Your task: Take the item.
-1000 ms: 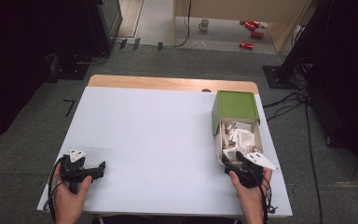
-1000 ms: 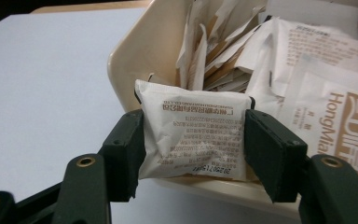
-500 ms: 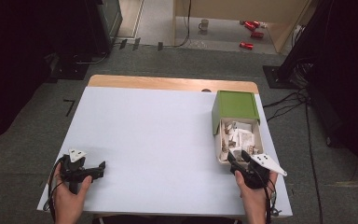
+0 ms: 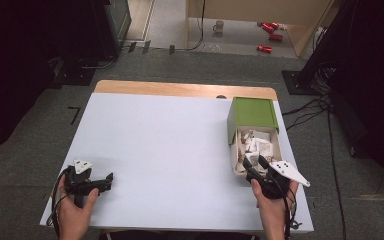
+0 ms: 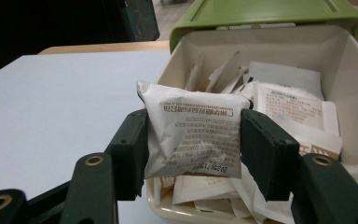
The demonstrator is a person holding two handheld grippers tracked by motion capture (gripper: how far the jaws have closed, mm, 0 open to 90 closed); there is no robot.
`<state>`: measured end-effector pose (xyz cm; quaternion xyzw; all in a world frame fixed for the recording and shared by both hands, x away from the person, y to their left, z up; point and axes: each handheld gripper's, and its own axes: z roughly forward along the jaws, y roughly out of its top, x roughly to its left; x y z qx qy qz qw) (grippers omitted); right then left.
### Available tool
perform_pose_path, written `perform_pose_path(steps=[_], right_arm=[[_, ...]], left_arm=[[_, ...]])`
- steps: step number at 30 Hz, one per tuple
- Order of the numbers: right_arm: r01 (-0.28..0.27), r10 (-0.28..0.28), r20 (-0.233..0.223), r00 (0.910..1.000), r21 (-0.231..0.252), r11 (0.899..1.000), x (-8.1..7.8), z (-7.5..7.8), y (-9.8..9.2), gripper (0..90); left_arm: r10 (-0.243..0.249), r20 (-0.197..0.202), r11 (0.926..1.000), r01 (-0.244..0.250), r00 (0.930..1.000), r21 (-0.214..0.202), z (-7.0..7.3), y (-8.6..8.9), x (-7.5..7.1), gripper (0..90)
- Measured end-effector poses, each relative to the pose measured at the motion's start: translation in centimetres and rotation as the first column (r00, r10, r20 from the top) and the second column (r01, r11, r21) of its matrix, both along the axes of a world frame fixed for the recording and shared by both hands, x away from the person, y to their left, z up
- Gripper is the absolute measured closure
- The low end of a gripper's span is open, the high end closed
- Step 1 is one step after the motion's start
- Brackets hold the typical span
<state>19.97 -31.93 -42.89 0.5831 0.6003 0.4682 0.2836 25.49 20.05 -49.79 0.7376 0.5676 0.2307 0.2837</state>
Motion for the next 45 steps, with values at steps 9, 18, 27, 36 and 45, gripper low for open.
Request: perform_pose_path(steps=[9,18,27,36,45], right_arm=[[-0.02,0.02,0.016,0.9997,-0.004,1.0,0.5,1.4,0.8,44.8],[-0.032,0.033,0.025,0.9992,-0.006,0.999,1.0,2.1,1.7,44.6],[-0.047,0.047,0.028,0.9985,-0.006,0.999,1.4,2.4,2.6,44.4],[-0.069,0.07,0.036,0.9969,-0.01,0.998,2.0,2.7,3.7,44.1],[-0.095,0.095,0.034,0.9949,-0.008,0.995,2.7,2.7,5.1,43.9]], left_arm=[[0.0,0.0,1.0,0.0,1.0,0.0,0.0,0.0,0.0,0.0],[0.0,0.0,1.0,0.0,1.0,0.0,0.0,0.0,0.0,0.0],[0.0,0.0,1.0,0.0,1.0,0.0,0.0,0.0,0.0,0.0],[0.0,0.0,1.0,0.0,1.0,0.0,0.0,0.0,0.0,0.0],[0.0,0.0,1.0,0.0,1.0,0.0,0.0,0.0,0.0,0.0]])
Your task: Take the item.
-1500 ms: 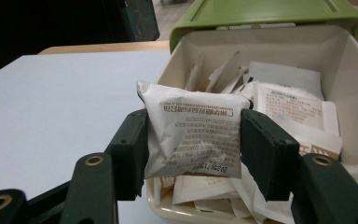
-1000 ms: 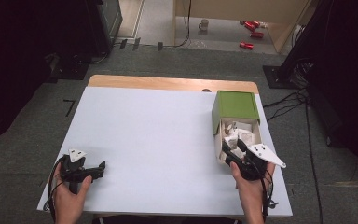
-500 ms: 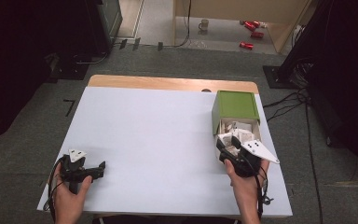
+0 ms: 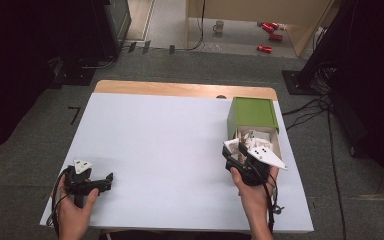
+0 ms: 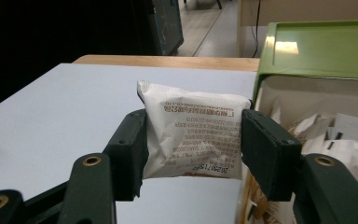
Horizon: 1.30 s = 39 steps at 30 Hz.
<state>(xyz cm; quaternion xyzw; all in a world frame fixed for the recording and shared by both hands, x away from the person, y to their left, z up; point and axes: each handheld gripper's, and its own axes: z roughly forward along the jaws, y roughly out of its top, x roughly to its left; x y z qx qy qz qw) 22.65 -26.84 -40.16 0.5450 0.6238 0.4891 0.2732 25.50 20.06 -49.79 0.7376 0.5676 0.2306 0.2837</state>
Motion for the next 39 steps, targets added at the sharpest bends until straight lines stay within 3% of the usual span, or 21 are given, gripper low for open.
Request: perform_pose_path(steps=[9,39], right_arm=[[-0.02,0.02,-0.003,0.9998,0.005,1.0,0.7,-0.1,1.4,43.8],[-0.081,0.081,-0.055,0.9952,-0.003,0.997,2.7,-2.8,6.2,43.2]], left_arm=[[0.0,0.0,1.0,0.0,1.0,0.0,0.0,0.0,0.0,0.0],[0.0,0.0,1.0,0.0,1.0,0.0,0.0,0.0,0.0,0.0]])
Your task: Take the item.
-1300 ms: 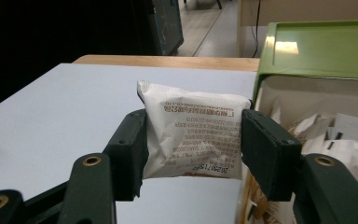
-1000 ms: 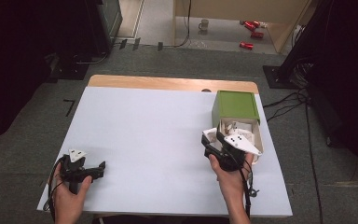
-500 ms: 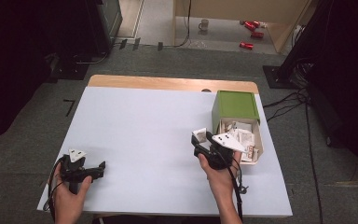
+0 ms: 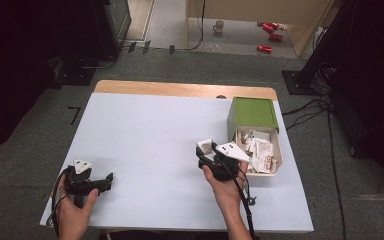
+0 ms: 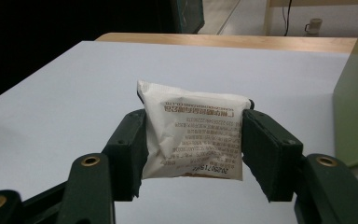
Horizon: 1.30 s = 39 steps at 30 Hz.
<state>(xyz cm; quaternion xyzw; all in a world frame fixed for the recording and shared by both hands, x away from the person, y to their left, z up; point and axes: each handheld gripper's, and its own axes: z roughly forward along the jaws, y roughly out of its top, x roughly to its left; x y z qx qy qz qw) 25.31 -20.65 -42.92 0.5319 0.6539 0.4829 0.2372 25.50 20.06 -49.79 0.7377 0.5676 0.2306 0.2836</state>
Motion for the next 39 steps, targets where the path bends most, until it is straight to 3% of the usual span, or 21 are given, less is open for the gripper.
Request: perform_pose_path(steps=[26,39], right_arm=[[-0.016,0.014,-0.05,0.9987,-0.044,0.999,1.2,-2.5,1.7,42.9],[-0.028,0.022,-0.105,0.9943,-0.063,0.998,1.7,-4.6,2.2,43.0]], left_arm=[[0.0,0.0,1.0,0.0,1.0,0.0,0.0,0.0,0.0,0.0],[0.0,0.0,1.0,0.0,1.0,0.0,0.0,0.0,0.0,0.0]])
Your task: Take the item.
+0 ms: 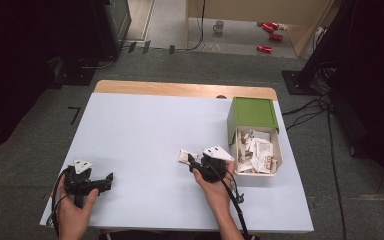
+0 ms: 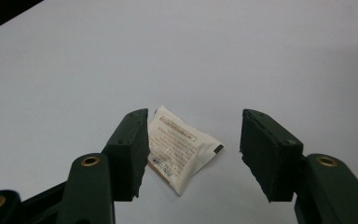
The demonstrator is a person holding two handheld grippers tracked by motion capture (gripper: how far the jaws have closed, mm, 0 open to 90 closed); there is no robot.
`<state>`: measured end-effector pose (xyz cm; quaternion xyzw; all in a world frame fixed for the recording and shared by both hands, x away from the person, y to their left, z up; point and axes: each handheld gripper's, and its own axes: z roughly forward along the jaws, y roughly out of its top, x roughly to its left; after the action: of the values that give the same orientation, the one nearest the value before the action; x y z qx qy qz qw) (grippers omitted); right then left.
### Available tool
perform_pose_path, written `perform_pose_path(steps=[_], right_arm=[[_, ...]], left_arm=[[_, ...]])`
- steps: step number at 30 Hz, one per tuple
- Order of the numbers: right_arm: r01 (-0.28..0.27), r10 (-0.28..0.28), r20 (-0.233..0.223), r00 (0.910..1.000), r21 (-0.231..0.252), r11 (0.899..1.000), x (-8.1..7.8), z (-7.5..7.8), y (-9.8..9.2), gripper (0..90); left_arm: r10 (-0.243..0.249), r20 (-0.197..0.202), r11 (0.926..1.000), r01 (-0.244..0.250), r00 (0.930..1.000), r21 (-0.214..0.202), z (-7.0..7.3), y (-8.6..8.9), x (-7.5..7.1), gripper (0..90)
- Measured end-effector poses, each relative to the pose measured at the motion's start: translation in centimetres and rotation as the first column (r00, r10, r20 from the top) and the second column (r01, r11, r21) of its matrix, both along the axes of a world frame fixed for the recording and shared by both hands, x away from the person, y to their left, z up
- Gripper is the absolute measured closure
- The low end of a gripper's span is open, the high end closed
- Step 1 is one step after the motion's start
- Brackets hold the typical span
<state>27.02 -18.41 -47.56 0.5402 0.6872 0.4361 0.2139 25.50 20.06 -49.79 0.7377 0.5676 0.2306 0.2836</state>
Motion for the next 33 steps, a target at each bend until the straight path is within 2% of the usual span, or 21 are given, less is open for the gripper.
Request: perform_pose_path(steps=[7,11,20,26,30,33], right_arm=[[-0.005,0.005,-0.031,0.9995,-0.009,1.0,0.2,-1.1,0.3,43.7],[-0.02,0.019,-0.047,0.9987,-0.012,1.0,0.4,-1.5,0.7,48.1],[-0.052,0.05,-0.085,0.9951,-0.025,0.998,0.7,-2.4,1.6,52.2],[-0.063,0.059,-0.09,0.9942,-0.047,0.997,0.8,-2.5,1.9,57.5],[-0.069,0.064,-0.089,0.9939,-0.051,0.996,0.8,-2.5,1.9,57.0],[-0.075,0.07,-0.088,0.9936,-0.053,0.996,0.7,-2.5,1.9,53.1]], left_arm=[[0.0,0.0,1.0,0.0,1.0,0.0,0.0,0.0,0.0,0.0],[0.0,0.0,1.0,0.0,1.0,0.0,0.0,0.0,0.0,0.0],[0.0,0.0,1.0,0.0,1.0,0.0,0.0,0.0,0.0,0.0],[0.0,0.0,1.0,0.0,1.0,0.0,0.0,0.0,0.0,0.0],[0.0,-0.001,1.0,0.0,1.0,0.0,0.0,0.0,0.0,0.0],[0.0,0.0,1.0,0.0,1.0,0.0,0.0,0.0,0.0,0.0]])
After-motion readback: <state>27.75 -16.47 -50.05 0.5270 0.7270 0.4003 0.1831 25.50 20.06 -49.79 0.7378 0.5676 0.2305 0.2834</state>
